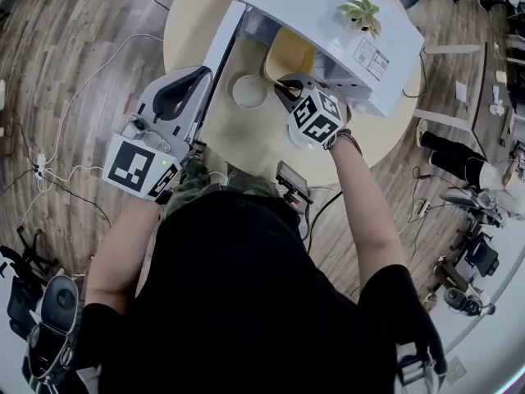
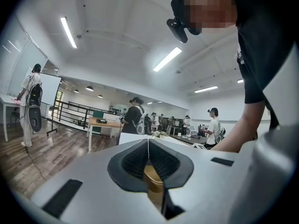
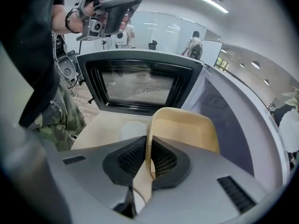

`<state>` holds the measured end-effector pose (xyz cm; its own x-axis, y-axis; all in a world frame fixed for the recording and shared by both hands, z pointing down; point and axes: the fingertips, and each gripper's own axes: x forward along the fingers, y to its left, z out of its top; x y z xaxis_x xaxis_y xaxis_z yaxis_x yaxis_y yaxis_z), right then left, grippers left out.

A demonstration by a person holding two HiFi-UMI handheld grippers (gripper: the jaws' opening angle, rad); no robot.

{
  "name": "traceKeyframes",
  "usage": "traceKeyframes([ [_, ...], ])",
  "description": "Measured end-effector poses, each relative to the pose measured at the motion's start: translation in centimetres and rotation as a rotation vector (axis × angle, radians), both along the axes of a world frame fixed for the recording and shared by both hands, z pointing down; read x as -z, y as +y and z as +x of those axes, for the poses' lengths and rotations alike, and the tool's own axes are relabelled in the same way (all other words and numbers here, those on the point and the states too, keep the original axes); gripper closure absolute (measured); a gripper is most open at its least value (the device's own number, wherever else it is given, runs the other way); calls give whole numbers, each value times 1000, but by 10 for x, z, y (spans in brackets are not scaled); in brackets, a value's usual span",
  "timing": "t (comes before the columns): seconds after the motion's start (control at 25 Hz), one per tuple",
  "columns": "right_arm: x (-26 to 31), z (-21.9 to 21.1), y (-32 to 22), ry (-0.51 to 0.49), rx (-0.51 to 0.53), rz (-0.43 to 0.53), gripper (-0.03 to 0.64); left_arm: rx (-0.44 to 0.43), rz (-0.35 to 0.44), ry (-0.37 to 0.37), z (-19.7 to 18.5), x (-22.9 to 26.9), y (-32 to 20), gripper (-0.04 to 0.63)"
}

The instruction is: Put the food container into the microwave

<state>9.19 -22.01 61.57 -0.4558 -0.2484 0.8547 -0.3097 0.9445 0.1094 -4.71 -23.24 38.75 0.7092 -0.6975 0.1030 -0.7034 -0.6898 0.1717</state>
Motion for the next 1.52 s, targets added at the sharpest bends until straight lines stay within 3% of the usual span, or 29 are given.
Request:
traceKeyframes([
  [0.64, -40, 21, -44, 122, -92, -61, 577, 32, -32, -12, -3, -8, 5, 572],
  [1.52, -69, 53, -99, 292, -211, 59, 578, 37, -58, -14, 8, -11, 22, 572],
])
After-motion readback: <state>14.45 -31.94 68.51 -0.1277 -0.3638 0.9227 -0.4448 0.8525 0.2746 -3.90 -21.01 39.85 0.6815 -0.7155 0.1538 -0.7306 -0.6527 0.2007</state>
